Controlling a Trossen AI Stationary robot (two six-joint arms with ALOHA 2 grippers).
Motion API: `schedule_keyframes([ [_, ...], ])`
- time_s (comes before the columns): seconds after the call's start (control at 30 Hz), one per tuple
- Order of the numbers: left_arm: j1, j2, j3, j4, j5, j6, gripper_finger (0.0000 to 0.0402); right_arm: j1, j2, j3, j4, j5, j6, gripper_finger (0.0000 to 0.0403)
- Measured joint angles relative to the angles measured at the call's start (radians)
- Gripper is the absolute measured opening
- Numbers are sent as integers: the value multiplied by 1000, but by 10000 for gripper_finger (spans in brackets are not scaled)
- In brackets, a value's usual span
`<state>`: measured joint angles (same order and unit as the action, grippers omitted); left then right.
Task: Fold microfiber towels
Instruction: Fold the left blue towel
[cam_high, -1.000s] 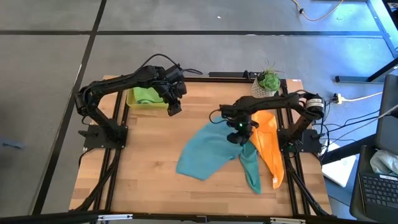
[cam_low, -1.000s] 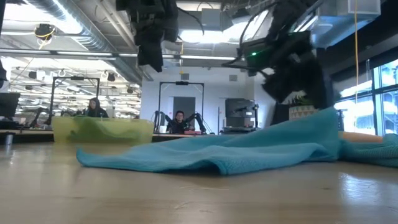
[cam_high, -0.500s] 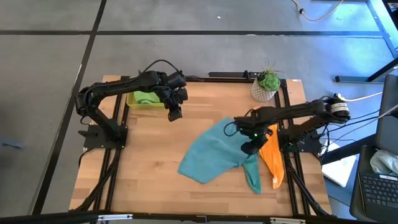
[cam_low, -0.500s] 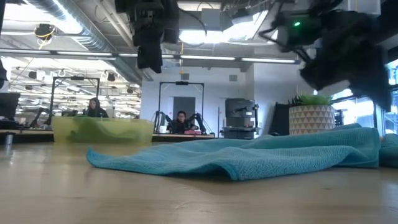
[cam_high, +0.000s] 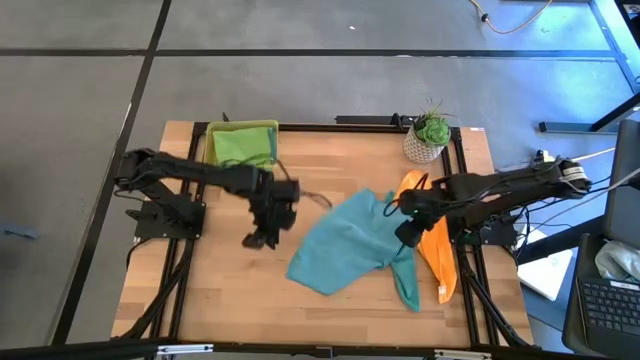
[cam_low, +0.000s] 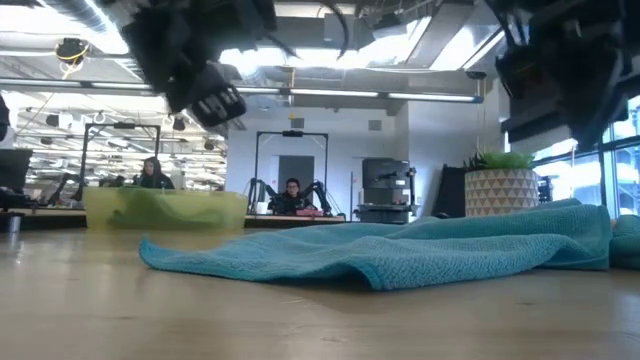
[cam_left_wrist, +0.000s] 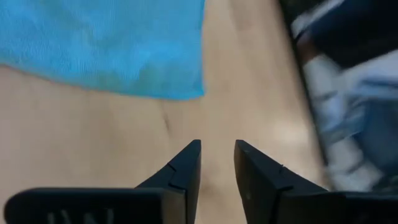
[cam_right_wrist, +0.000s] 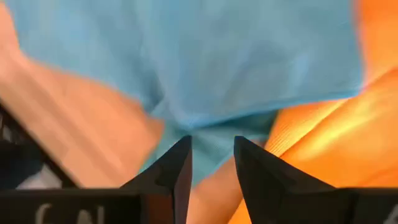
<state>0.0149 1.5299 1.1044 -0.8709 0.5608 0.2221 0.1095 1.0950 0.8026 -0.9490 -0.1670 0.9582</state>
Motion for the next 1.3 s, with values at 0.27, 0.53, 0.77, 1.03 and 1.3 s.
schedule_keyframes([
  [0.27,-93,10,0,191,-287,-209,79,-97,-67,-47,-71,95,139,128],
  [0.53,-6,-30,-1,207,-286,-304,78,-287,-64,-195,-8,7,163,205],
  [0.77,58,-131,0,197,-287,-299,78,-383,-93,-323,242,-179,235,251],
  [1.03,114,-205,0,162,-289,-252,78,-402,-117,-329,294,-157,305,242],
  [1.3,161,-206,0,162,-282,-218,78,-402,-132,-329,282,-114,329,214],
])
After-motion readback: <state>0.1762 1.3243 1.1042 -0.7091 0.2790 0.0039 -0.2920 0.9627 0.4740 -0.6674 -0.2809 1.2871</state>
